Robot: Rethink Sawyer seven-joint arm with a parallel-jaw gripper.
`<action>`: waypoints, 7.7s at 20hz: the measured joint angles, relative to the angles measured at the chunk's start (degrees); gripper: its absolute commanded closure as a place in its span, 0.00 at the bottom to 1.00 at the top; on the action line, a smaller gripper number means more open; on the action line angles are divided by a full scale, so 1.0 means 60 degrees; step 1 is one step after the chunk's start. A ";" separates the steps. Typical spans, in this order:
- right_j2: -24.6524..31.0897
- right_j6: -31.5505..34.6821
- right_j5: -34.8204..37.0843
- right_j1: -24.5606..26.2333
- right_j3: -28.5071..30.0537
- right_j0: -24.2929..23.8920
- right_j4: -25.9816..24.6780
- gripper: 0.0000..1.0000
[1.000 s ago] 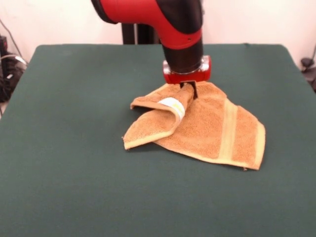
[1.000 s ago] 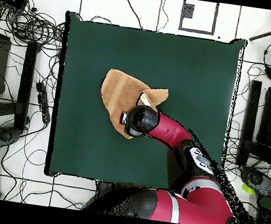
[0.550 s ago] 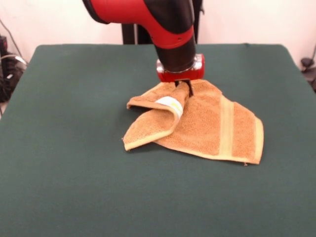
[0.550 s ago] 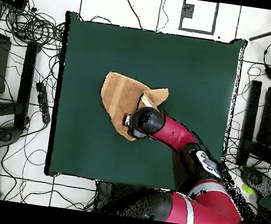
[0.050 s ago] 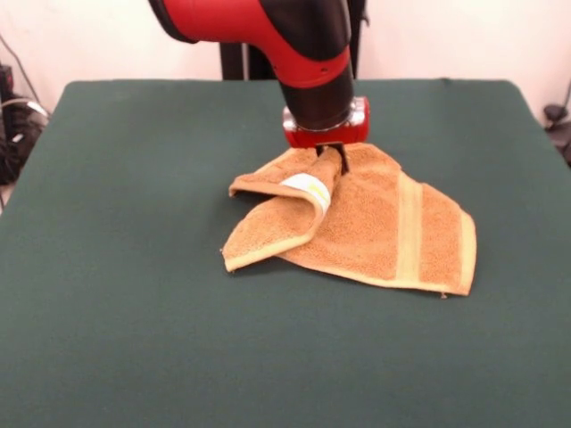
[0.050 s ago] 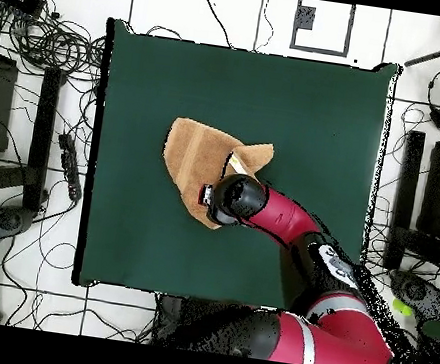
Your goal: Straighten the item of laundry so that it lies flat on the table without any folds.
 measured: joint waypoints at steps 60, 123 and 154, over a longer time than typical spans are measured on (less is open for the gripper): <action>-0.0559 0.0293 0.3801 0.1209 -0.1030 0.0323 -0.0944 0.00; -0.0226 0.0438 0.2405 0.1228 -0.3487 0.1101 0.0749 0.00; -0.2207 0.2607 0.7642 0.3896 -0.8963 0.2870 0.0834 0.00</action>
